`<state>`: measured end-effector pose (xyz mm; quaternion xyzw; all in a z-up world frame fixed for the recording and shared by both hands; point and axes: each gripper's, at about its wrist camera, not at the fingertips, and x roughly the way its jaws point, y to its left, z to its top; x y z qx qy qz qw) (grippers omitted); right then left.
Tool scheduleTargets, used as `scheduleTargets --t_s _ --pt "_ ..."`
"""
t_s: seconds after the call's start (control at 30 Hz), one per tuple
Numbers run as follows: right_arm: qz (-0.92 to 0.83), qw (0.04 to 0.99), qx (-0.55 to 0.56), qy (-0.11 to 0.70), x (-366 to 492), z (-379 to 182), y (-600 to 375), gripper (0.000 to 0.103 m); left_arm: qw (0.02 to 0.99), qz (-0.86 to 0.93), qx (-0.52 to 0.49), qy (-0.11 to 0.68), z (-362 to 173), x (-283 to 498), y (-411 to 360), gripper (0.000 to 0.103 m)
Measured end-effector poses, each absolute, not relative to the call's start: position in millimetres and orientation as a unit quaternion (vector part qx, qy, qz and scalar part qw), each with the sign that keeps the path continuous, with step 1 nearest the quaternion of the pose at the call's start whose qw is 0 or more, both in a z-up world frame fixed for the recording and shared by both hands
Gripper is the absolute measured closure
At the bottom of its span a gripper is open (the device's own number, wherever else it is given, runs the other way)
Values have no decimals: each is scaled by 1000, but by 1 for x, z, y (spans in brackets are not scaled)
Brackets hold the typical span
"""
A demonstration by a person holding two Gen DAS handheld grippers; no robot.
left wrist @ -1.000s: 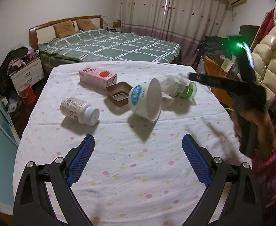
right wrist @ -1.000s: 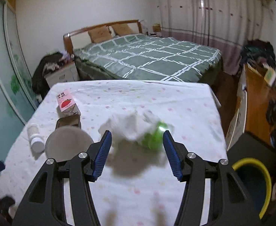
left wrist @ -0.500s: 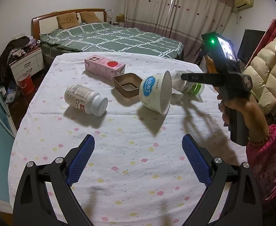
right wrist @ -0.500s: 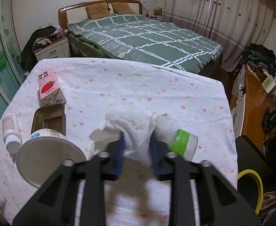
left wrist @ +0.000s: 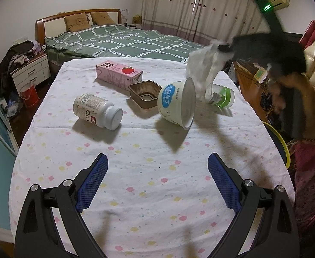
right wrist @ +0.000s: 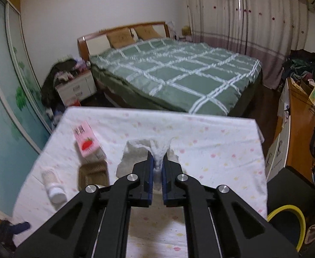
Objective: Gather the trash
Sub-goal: 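Carry the tissue into the bin and open the right gripper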
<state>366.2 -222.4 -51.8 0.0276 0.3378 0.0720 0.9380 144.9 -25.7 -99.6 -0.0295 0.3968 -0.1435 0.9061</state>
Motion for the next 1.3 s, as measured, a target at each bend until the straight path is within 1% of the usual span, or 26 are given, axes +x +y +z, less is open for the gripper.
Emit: scheduleTargets --t_s 0.23,0.33,0.43,0.53,0.7,0.83,1.07,1.2,1.23,1.3 --pt "72 959 44 271 317 10 -258 97 905 -151 -21 396 -98 142 -36 10" --pt "59 965 44 253 294 26 -277 97 905 -155 -17 395 -97 140 -41 10" --pt "33 968 44 245 269 33 -305 97 905 -159 -14 393 -96 139 -47 10" --pt "0 967 47 252 246 29 -338 97 904 -163 -11 394 -95 138 -52 10" --pt "-56 955 64 285 219 -3 -390 97 902 -172 -5 396 -96 138 -64 10" --pt "-93 938 94 322 200 -44 -430 97 900 -177 3 398 -96 139 -74 10" --pt "-132 911 126 370 192 -109 -468 97 898 -182 21 400 -94 137 -92 10" --pt "-150 899 135 388 193 -133 -479 96 897 -184 28 401 -94 136 -98 10" --pt "-152 897 138 391 193 -135 -480 95 897 -184 30 402 -94 136 -99 10" --pt "-156 894 140 396 191 -139 -483 85 896 -184 33 403 -94 137 -101 10"
